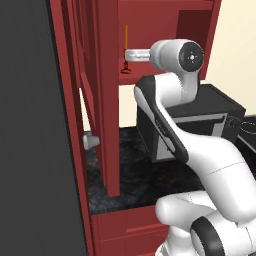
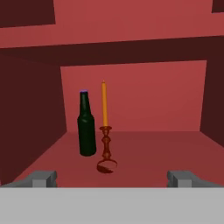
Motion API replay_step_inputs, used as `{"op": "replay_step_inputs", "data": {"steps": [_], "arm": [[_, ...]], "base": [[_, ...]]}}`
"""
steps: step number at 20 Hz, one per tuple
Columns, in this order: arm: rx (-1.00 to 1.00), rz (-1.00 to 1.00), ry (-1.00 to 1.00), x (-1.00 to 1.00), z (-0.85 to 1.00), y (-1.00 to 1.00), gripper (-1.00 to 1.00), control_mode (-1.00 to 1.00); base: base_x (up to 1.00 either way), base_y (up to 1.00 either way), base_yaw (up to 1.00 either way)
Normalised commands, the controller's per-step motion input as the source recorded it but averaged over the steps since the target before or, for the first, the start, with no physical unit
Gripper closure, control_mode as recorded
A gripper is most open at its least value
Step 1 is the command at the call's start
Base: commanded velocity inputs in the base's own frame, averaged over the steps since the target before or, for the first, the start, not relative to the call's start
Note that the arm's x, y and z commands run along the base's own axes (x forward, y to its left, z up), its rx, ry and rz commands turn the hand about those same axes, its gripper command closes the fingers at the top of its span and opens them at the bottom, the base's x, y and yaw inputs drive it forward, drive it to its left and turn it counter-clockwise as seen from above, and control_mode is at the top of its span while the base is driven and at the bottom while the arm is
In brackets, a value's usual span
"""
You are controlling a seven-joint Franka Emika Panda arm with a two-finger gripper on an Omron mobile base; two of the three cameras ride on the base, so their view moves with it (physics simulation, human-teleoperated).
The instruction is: Get the candle and the beer from the cabinet and move them to the dining counter.
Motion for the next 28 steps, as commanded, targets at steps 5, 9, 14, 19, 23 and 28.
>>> {"op": "replay_step_inputs", "data": {"steps": [5, 9, 14, 19, 23, 28], "arm": [[0.0, 0.02, -0.04, 0.38, 0.0, 0.0, -1.0, -1.0], [0.0, 0.01, -0.06, 0.28, 0.0, 0.0, -1.0, -1.0], [0.0, 0.0, -0.03, 0.35, 0.0, 0.0, -1.0, -1.0], [0.0, 0.0, -0.02, 0.27, 0.0, 0.0, -1.0, -1.0], [0.0, 0.0, 0.0, 0.22, 0.0, 0.03, -1.0, -1.0], [0.0, 0.0, 0.0, 0.26, 0.0, 0.11, -1.0, -1.0]], "base": [[0.0, 0.0, 0.0], [0.0, 0.0, 0.0], [0.0, 0.0, 0.0], [0.0, 0.0, 0.0], [0.0, 0.0, 0.0], [0.0, 0.0, 0.0]]}}
